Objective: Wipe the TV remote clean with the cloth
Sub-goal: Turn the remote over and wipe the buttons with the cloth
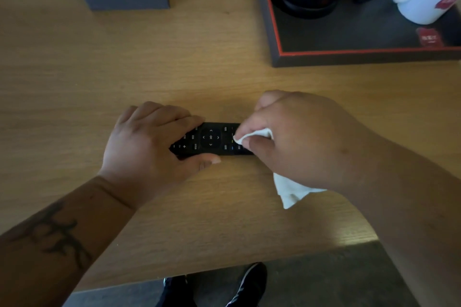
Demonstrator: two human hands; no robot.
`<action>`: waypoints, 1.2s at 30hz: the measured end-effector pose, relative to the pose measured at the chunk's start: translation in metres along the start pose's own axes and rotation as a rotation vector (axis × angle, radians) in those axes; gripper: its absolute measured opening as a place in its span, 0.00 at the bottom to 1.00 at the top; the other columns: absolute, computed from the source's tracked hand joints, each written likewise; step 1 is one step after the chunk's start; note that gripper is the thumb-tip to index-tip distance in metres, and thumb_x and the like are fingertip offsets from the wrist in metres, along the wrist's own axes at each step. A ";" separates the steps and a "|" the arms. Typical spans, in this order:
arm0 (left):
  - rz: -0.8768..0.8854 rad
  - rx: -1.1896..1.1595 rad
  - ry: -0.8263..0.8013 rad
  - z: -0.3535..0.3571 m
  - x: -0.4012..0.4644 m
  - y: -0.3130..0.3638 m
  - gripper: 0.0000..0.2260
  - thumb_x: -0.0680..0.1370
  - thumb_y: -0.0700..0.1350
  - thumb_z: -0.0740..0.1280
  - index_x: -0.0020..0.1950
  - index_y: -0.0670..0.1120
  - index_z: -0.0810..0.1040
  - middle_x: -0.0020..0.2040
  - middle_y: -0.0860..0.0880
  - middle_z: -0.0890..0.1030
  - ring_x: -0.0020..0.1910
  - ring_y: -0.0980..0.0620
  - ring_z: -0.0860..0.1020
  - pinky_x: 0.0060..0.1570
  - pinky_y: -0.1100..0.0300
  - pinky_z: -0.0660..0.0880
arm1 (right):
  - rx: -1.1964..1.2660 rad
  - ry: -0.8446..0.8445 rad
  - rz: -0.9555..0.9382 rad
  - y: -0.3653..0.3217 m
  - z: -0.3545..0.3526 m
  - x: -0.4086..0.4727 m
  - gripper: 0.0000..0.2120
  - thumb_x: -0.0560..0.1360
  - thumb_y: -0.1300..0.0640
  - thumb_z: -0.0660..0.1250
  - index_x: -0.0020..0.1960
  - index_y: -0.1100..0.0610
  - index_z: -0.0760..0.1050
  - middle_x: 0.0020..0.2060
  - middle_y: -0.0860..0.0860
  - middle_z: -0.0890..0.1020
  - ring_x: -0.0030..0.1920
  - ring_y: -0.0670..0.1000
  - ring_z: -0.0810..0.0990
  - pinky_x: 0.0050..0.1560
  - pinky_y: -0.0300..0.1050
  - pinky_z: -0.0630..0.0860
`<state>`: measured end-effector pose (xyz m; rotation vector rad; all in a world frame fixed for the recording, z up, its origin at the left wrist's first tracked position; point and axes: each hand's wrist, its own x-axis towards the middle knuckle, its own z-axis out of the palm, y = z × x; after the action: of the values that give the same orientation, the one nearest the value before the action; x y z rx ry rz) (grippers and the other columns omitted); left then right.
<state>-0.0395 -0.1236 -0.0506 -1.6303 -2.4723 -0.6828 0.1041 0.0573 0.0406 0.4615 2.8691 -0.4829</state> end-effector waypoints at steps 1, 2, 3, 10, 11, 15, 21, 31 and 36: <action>0.001 0.002 0.005 0.000 0.000 0.000 0.29 0.71 0.70 0.68 0.58 0.48 0.83 0.51 0.50 0.84 0.50 0.45 0.80 0.52 0.47 0.73 | 0.004 0.012 -0.014 -0.002 0.004 -0.001 0.09 0.77 0.46 0.63 0.52 0.36 0.81 0.47 0.40 0.77 0.44 0.44 0.76 0.39 0.41 0.71; 0.002 0.006 0.008 0.000 0.000 -0.001 0.29 0.71 0.70 0.68 0.57 0.48 0.83 0.51 0.50 0.84 0.50 0.45 0.80 0.52 0.47 0.73 | 0.004 0.017 -0.018 -0.004 0.009 -0.003 0.09 0.77 0.46 0.64 0.53 0.36 0.81 0.48 0.40 0.77 0.43 0.44 0.77 0.38 0.40 0.70; 0.002 0.008 0.008 0.000 0.000 -0.001 0.29 0.71 0.70 0.68 0.57 0.48 0.83 0.51 0.51 0.84 0.50 0.45 0.80 0.52 0.47 0.73 | 0.006 0.022 -0.014 -0.003 0.012 -0.006 0.09 0.76 0.45 0.64 0.53 0.36 0.81 0.48 0.40 0.77 0.42 0.43 0.76 0.37 0.38 0.69; -0.006 0.001 0.001 -0.001 0.000 0.001 0.29 0.70 0.70 0.69 0.58 0.48 0.83 0.51 0.51 0.84 0.51 0.45 0.80 0.53 0.47 0.73 | 0.009 0.022 0.050 0.019 0.009 -0.027 0.10 0.75 0.45 0.65 0.54 0.35 0.80 0.48 0.38 0.77 0.43 0.43 0.78 0.41 0.43 0.72; -0.005 0.000 -0.002 -0.001 -0.001 0.001 0.29 0.70 0.69 0.69 0.58 0.48 0.83 0.51 0.51 0.84 0.51 0.45 0.80 0.53 0.47 0.73 | -0.002 0.027 0.049 0.020 0.008 -0.028 0.10 0.75 0.45 0.65 0.54 0.35 0.81 0.48 0.38 0.77 0.43 0.43 0.78 0.41 0.44 0.72; -0.008 0.008 -0.006 -0.001 0.000 0.001 0.29 0.70 0.70 0.69 0.58 0.48 0.83 0.52 0.50 0.84 0.51 0.45 0.80 0.54 0.48 0.73 | 0.020 0.122 -0.011 0.012 0.012 -0.022 0.09 0.75 0.48 0.67 0.51 0.38 0.83 0.46 0.40 0.78 0.41 0.45 0.79 0.39 0.46 0.75; -0.010 0.004 -0.008 -0.001 0.000 0.001 0.29 0.70 0.69 0.69 0.58 0.47 0.83 0.52 0.50 0.84 0.51 0.45 0.80 0.54 0.48 0.72 | 0.014 0.171 -0.042 0.014 0.026 -0.026 0.10 0.75 0.48 0.65 0.52 0.40 0.83 0.43 0.41 0.79 0.38 0.45 0.77 0.35 0.42 0.71; -0.011 -0.006 0.003 -0.004 0.001 0.004 0.29 0.70 0.68 0.68 0.57 0.46 0.84 0.51 0.49 0.84 0.50 0.44 0.80 0.53 0.47 0.73 | 0.078 0.189 0.165 0.059 0.020 -0.055 0.09 0.74 0.46 0.67 0.50 0.38 0.83 0.44 0.39 0.78 0.39 0.42 0.78 0.37 0.37 0.71; -0.020 0.000 0.001 -0.001 0.001 0.003 0.30 0.70 0.69 0.68 0.57 0.46 0.84 0.52 0.49 0.84 0.50 0.43 0.80 0.53 0.48 0.73 | 0.172 0.287 0.060 0.041 0.023 -0.052 0.08 0.74 0.47 0.70 0.52 0.39 0.83 0.44 0.39 0.77 0.38 0.39 0.74 0.37 0.30 0.66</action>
<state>-0.0377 -0.1228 -0.0484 -1.6070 -2.4915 -0.6856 0.1694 0.0719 0.0197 0.6959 3.0867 -0.7099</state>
